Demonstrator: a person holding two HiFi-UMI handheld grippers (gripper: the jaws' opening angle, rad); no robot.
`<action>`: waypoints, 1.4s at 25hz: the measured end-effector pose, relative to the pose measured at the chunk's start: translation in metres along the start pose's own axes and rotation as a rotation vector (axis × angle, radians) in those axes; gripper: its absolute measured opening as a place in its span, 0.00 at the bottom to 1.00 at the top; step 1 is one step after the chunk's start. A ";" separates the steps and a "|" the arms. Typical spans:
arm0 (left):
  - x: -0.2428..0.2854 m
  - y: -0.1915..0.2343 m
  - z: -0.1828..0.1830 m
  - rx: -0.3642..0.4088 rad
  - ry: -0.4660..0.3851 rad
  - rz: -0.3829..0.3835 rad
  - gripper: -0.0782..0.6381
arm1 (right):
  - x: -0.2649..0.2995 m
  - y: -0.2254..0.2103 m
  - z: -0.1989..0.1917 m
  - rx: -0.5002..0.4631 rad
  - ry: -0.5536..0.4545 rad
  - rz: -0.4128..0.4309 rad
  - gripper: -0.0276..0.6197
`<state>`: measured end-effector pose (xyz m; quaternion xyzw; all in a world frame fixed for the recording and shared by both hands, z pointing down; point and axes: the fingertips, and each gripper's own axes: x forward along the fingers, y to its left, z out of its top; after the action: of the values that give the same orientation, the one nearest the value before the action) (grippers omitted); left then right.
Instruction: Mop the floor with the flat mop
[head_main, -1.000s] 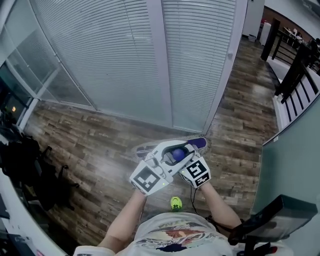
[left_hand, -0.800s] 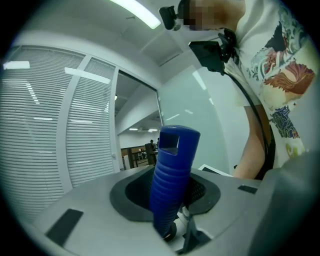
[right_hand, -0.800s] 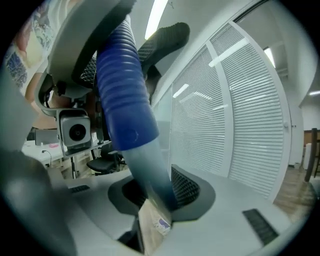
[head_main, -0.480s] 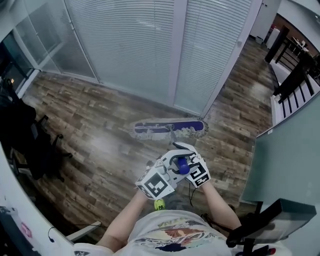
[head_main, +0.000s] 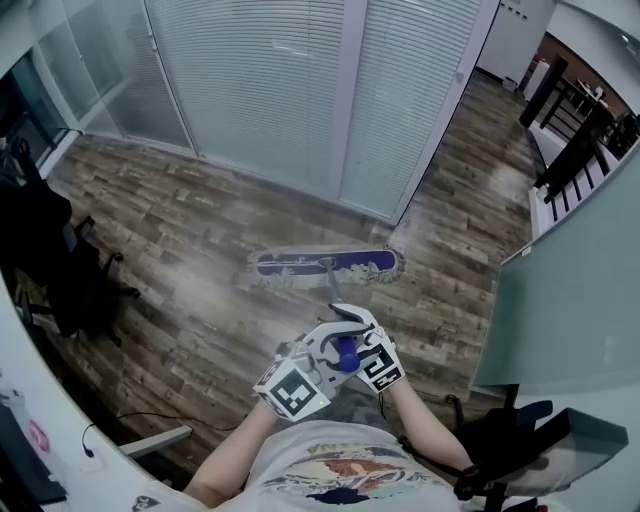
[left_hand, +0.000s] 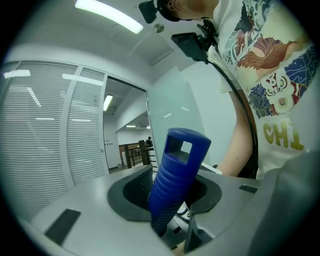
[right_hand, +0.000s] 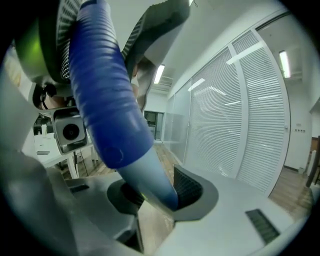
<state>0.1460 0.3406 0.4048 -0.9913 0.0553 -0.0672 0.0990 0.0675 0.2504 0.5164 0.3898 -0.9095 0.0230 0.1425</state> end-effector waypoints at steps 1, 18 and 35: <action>-0.003 -0.013 0.003 0.000 0.003 0.001 0.30 | -0.009 0.010 -0.001 0.001 -0.001 0.004 0.22; 0.030 -0.324 0.051 0.022 0.088 0.061 0.31 | -0.259 0.189 -0.073 0.004 -0.051 0.093 0.22; 0.033 -0.410 0.026 0.074 0.062 0.107 0.31 | -0.302 0.241 -0.127 -0.053 -0.064 0.088 0.22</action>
<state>0.2213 0.7408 0.4668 -0.9800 0.1087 -0.0943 0.1371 0.1233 0.6492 0.5712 0.3460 -0.9302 -0.0075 0.1223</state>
